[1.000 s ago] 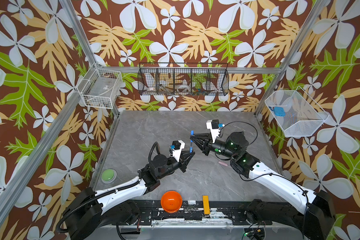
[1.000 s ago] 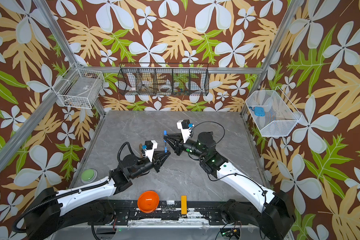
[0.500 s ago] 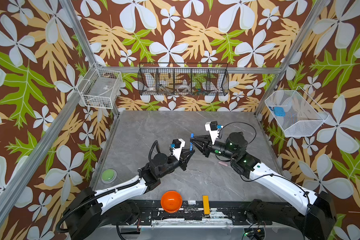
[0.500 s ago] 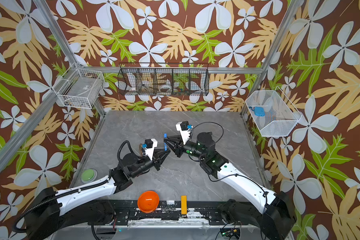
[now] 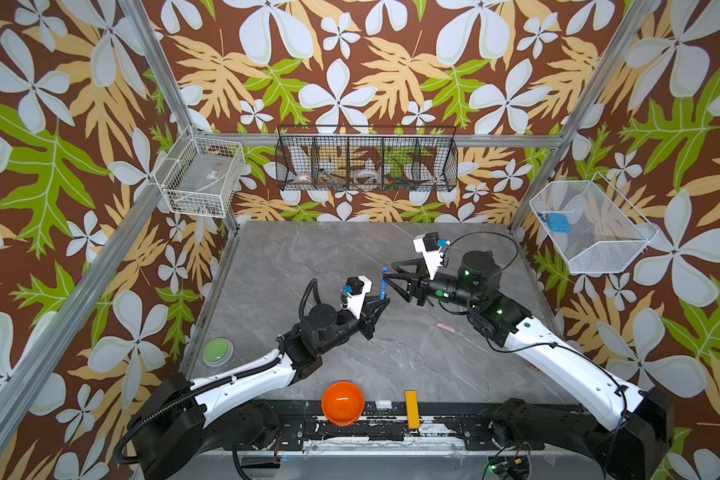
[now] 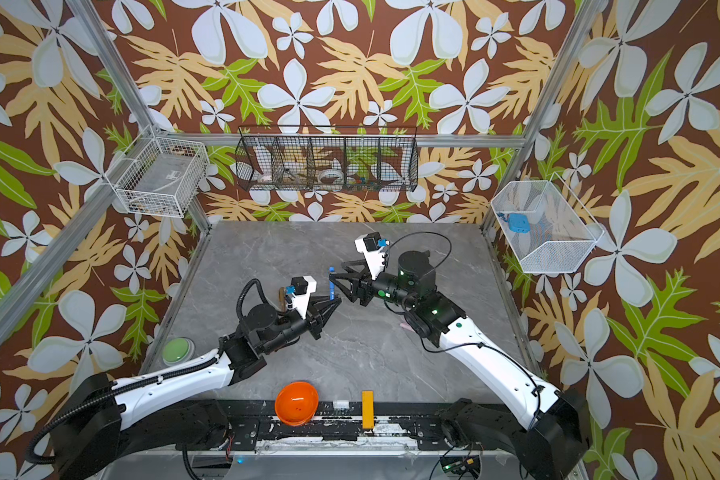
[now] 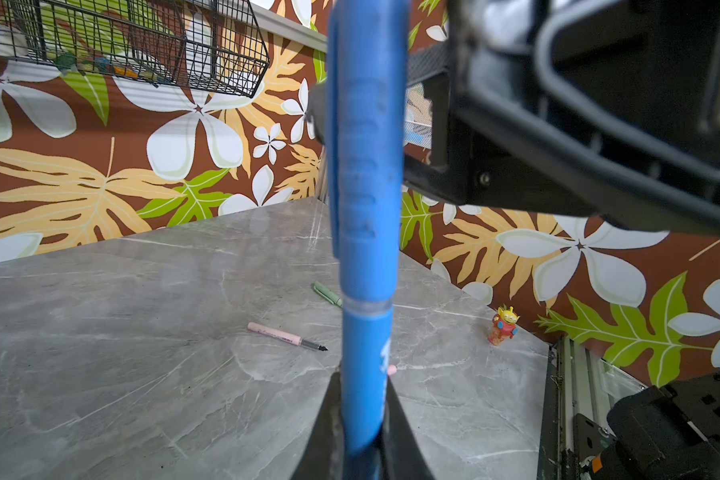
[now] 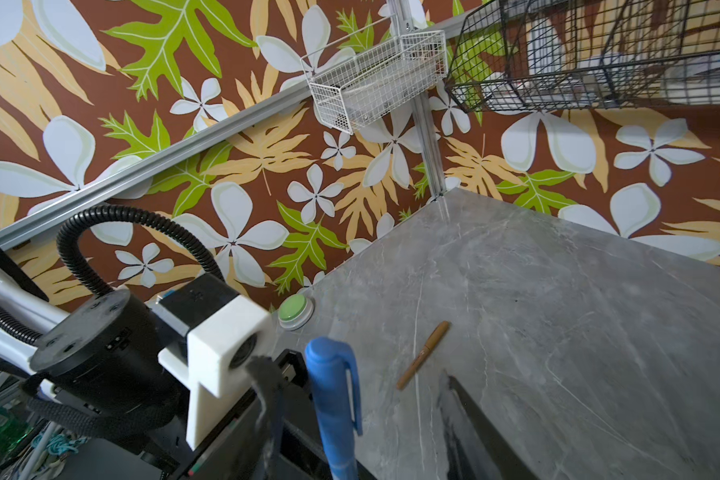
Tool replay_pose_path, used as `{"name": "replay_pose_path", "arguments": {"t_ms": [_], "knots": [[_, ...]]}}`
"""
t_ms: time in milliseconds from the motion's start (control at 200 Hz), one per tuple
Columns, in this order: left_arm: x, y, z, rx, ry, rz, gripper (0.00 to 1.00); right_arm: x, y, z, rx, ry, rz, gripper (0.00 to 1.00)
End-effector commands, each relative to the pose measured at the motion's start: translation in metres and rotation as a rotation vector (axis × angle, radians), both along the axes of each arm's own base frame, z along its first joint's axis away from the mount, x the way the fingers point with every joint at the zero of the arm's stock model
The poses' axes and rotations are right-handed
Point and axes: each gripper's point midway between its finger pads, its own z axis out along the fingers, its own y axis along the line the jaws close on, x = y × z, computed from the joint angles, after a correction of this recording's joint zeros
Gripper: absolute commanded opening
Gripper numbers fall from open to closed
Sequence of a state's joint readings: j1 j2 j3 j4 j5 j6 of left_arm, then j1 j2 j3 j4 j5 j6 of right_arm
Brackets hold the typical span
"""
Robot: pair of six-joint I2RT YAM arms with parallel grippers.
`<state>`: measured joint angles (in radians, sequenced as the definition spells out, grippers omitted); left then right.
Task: Insert the pens into the pen caps
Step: 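Push the blue cap down onto the pen with the right gripper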
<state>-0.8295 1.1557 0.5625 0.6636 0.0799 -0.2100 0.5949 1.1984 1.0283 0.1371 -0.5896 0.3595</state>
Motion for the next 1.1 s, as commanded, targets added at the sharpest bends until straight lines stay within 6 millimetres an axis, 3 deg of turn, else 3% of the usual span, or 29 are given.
{"name": "replay_pose_path", "arguments": {"t_ms": [0,596,911,1031,1091], "knots": [[0.001,-0.001,0.008,-0.015,-0.022,-0.003,0.0,-0.005,0.008,0.002,0.0,0.004,0.066,0.58],[0.001,-0.002,0.009,-0.012,-0.031,-0.004,0.0,-0.005,0.015,-0.006,0.001,0.039,0.111,0.39],[0.005,-0.004,0.02,-0.037,-0.06,0.005,0.0,-0.004,0.018,-0.006,0.028,0.048,0.12,0.1],[0.011,-0.005,0.033,-0.076,-0.083,0.021,0.0,-0.004,0.018,-0.012,0.017,0.062,0.116,0.0],[0.014,-0.005,0.044,-0.099,-0.097,0.024,0.0,-0.004,0.017,-0.016,0.006,0.071,0.116,0.0]]}}
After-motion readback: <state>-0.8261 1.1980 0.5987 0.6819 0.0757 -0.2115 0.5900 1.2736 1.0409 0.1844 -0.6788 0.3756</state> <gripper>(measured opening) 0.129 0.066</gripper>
